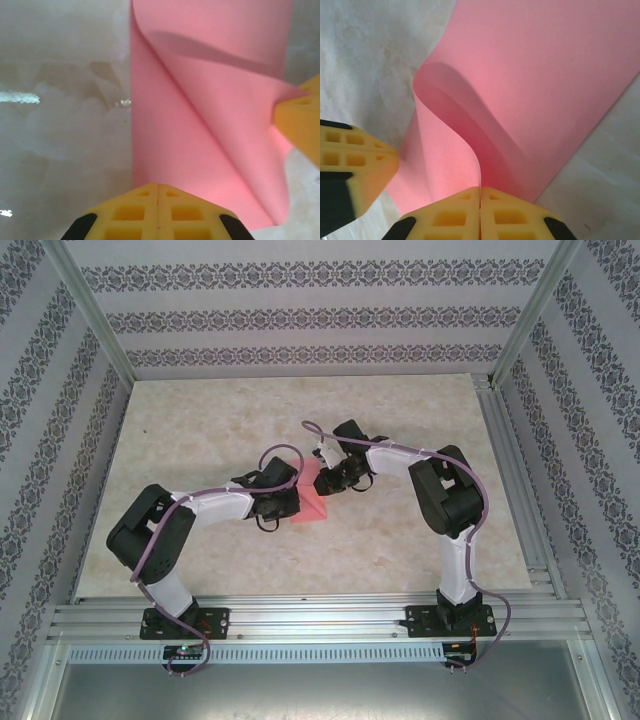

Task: Fold a paper plane with a square sheet of paper (pick it up from the middle)
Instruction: Fold the triangle a second time at the center of the table.

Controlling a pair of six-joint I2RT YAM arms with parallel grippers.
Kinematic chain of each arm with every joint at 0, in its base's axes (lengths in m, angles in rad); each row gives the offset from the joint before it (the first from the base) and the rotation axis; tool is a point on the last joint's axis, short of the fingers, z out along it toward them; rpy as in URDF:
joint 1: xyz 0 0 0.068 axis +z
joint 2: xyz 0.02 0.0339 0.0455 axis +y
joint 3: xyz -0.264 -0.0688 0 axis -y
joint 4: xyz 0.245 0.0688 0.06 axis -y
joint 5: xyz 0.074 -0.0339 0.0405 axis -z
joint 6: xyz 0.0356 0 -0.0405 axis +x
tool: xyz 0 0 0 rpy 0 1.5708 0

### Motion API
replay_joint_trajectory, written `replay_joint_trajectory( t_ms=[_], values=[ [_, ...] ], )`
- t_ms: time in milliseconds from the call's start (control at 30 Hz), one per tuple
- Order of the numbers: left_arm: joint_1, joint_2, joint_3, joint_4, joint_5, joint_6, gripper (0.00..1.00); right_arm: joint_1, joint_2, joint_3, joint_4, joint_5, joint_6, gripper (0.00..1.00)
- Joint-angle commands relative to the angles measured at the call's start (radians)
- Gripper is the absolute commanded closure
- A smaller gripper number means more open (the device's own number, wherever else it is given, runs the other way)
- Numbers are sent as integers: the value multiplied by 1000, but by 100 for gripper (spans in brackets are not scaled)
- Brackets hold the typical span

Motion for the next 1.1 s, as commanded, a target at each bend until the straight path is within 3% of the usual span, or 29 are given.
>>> replay_joint_trajectory(
  t_ms=[0, 1067],
  values=[
    [-18, 20, -6, 5, -16, -10, 94, 12, 19, 32, -9, -23, -20, 92],
    [-24, 29, 21, -57, -48, 26, 96, 24, 82, 103, -78, 2, -42, 91]
  ],
)
